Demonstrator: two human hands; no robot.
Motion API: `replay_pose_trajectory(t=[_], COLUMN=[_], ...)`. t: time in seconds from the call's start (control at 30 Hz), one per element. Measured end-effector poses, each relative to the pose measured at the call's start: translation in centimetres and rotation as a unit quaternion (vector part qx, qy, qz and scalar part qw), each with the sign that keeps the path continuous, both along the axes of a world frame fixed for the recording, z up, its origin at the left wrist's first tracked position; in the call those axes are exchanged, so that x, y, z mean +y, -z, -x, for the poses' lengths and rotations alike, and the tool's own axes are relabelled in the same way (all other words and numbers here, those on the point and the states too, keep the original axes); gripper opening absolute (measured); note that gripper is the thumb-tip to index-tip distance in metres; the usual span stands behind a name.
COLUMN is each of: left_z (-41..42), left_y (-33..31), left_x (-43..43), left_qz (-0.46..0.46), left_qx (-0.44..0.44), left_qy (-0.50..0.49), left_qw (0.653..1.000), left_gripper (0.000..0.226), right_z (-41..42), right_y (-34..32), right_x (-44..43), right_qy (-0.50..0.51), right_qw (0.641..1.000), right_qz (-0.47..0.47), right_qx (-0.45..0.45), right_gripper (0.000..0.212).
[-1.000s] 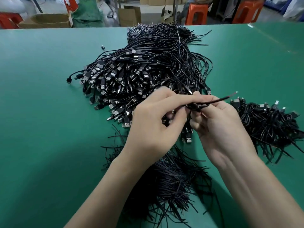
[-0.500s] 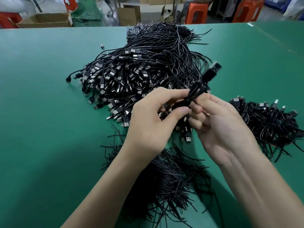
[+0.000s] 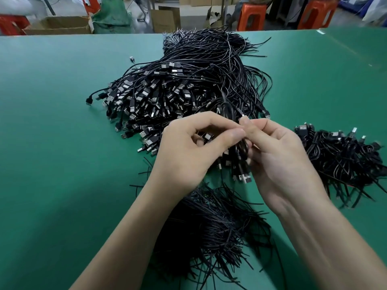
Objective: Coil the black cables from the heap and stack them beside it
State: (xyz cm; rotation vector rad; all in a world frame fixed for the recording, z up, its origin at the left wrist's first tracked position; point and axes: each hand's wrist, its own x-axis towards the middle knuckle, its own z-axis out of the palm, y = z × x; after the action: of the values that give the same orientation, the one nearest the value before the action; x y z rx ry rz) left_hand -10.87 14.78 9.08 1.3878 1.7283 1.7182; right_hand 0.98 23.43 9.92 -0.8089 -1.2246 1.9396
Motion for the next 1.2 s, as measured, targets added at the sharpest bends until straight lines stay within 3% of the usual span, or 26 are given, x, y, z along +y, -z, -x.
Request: replay_pose_trajectory(t=[0.17, 0.3, 0.4, 0.47, 0.53, 0.57, 0.7, 0.8, 0.97, 1.03, 1.1, 1.17, 1.2], left_z=[-0.1, 0.7, 1.1, 1.2, 1.3, 1.3, 0.9, 0.6, 0.3, 0.2, 0.3, 0.4, 0.4], left_y=[0.3, 0.2, 0.4, 0.6, 0.8, 0.8, 0.8, 0.9, 1.1, 1.2, 1.1, 1.2, 1.1], left_x=[0.1, -0.3, -0.2, -0.2, -0.2, -0.3, -0.1, 0.1, -0.2, -0.2, -0.2, -0.1, -0.1], left_qz=[-0.026, -0.07, -0.087, -0.09, -0.091, -0.091, -0.075, -0.055, 0.013, 0.034, 0.05, 0.056, 0.057], left_qx=[0.095, 0.273, 0.353, 0.352, 0.337, 0.329, 0.268, 0.228, 0.183, 0.195, 0.188, 0.179, 0.178], left_qy=[-0.058, -0.04, -0.057, -0.051, -0.025, -0.018, -0.032, -0.046, 0.021, 0.027, 0.025, 0.024, 0.024], left_qw=[0.993, 0.959, 0.93, 0.93, 0.937, 0.94, 0.96, 0.971, 0.983, 0.98, 0.981, 0.982, 0.982], left_gripper=[0.048, 0.033, 0.033, 0.032, 0.033, 0.033, 0.03, 0.027, 0.035, 0.031, 0.03, 0.03, 0.03], right_z=[0.0, 0.1, -0.1, 0.7, 1.4, 1.4, 0.2, -1.0, -2.4, -3.5, -4.5, -5.6, -6.0], right_y=[0.0, 0.4, 0.3, 0.6, 0.6, 0.7, 0.4, 0.1, -0.2, 0.2, 0.7, 0.8, 0.8], right_x=[0.1, 0.7, 0.6, 1.3, 1.6, 1.7, 0.7, 1.0, 3.8, 5.5, 7.3, 8.3, 8.8], right_qy=[-0.004, -0.027, -0.069, -0.106, -0.156, -0.151, -0.032, -0.035, -0.041, 0.009, 0.094, 0.133, 0.13], right_qw=[1.0, 0.997, 0.986, 0.977, 0.975, 0.978, 0.998, 0.994, 0.982, 0.935, 0.823, 0.732, 0.702], right_qz=[0.006, 0.067, 0.149, 0.182, 0.145, 0.133, 0.059, -0.089, -0.149, -0.276, -0.416, -0.464, -0.465], right_qx=[0.011, 0.014, 0.034, 0.021, -0.067, -0.063, 0.004, -0.048, -0.104, -0.223, -0.375, -0.482, -0.524], right_gripper=[0.021, 0.026, 0.006, 0.017, 0.017, 0.025, 0.019, 0.024, 0.01, 0.011, 0.012, 0.009, 0.01])
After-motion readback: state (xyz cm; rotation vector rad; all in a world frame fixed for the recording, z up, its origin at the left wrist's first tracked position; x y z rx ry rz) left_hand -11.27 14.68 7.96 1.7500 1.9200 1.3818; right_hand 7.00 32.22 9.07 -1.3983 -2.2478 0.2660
